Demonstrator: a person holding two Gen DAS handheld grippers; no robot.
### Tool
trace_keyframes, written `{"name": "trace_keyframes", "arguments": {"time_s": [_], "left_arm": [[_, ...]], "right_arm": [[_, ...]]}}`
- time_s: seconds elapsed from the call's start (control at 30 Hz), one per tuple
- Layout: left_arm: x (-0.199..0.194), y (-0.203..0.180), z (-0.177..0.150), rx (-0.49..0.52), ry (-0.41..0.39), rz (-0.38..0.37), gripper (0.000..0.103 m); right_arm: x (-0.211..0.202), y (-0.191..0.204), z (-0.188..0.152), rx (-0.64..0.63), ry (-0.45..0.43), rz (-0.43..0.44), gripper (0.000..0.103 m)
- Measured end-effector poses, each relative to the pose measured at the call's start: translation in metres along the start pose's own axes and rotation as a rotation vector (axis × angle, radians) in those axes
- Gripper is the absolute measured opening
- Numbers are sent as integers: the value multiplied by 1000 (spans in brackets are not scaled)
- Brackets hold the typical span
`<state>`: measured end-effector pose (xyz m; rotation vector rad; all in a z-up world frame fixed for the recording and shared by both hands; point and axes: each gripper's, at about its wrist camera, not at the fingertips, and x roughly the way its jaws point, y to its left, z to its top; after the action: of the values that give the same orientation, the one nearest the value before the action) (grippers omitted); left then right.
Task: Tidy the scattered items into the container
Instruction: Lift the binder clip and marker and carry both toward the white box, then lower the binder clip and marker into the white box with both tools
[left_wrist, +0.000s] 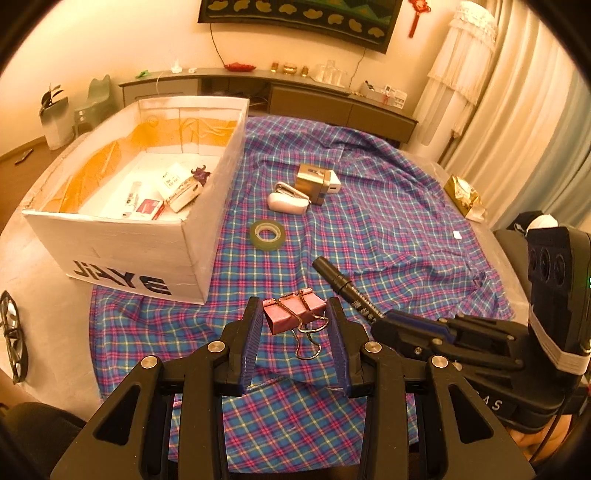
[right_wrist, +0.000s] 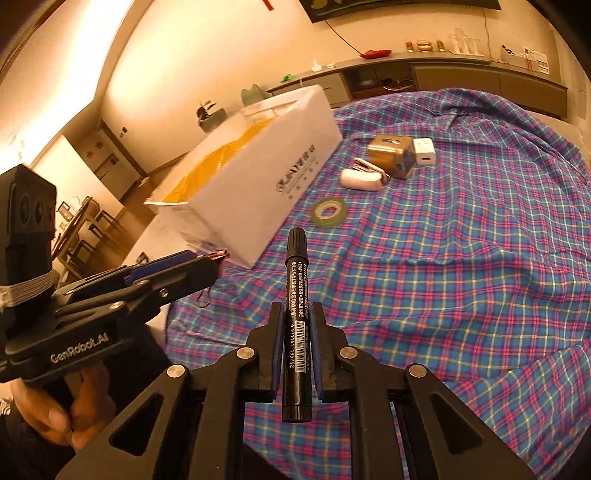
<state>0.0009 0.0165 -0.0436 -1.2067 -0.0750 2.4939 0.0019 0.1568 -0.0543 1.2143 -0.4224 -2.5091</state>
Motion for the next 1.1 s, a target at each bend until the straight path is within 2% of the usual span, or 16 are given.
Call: {"name": "trace_keyframes", "arguments": {"time_s": [0.57, 1.1], "left_arm": [[-50, 40, 14, -90, -104, -9, 37], [-71, 94, 34, -182, -170, -11, 37]], "right_arm": [[-18, 53, 15, -114, -27, 40, 15], [-9, 103, 54, -230, -38, 43, 15]]}}
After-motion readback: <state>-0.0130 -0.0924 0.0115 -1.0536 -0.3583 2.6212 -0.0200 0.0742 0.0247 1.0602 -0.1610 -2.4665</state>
